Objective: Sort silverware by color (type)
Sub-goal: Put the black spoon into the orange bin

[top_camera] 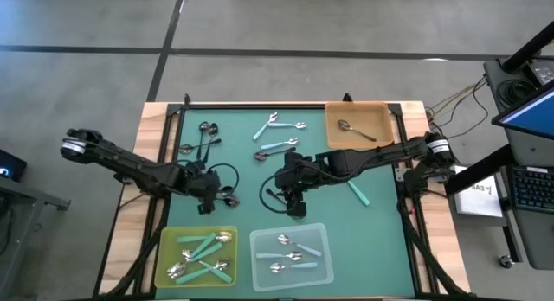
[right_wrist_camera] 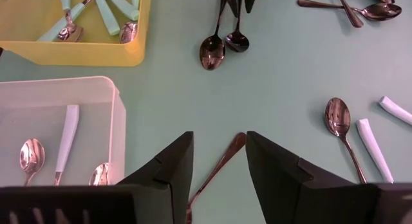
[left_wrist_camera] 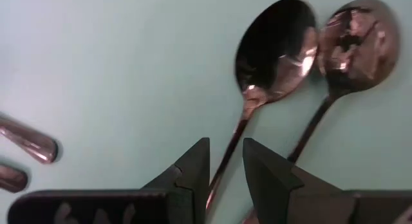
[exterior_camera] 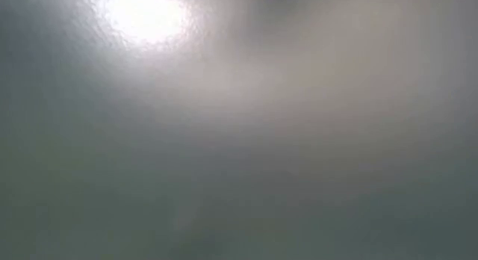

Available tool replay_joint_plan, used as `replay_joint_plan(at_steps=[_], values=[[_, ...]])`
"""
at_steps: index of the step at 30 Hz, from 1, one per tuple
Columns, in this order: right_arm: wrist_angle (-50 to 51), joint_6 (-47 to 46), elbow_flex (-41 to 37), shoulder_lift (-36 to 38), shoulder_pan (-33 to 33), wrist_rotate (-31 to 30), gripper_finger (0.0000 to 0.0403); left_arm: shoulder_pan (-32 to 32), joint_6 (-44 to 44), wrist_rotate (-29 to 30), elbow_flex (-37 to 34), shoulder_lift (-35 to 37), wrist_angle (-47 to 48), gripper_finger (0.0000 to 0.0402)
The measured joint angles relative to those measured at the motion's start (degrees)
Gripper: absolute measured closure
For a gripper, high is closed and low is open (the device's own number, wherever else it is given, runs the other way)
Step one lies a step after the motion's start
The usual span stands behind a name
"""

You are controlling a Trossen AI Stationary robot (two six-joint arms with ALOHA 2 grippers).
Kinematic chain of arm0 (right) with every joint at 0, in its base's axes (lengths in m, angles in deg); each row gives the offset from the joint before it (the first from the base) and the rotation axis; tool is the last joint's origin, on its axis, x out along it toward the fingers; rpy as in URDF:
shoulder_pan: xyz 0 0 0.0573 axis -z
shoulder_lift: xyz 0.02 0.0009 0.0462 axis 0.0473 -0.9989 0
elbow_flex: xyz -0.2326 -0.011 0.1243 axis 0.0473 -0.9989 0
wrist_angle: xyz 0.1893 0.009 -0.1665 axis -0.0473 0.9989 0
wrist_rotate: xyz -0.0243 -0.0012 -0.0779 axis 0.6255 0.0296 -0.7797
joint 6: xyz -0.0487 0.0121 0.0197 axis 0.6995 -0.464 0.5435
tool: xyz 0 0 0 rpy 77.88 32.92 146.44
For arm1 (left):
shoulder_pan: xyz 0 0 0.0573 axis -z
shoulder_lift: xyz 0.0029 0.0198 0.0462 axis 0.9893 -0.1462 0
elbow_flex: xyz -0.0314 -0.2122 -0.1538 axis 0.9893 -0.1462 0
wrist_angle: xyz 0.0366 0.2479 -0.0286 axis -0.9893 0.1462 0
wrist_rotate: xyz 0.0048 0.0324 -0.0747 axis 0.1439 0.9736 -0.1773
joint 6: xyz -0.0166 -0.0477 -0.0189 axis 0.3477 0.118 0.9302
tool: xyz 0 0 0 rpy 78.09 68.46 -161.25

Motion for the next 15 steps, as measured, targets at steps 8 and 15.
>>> replay_joint_plan(at_steps=[8,15], values=[[0.0,0.0,0.0,0.0,0.0,0.0,0.0269,-1.3,0.1,-1.8,-1.1,0.0,-1.0,0.0323],[0.0,0.0,0.0,0.0,0.0,0.0,0.0261,-2.2,3.6,-2.2,-2.8,-1.6,-1.8,0.0323]])
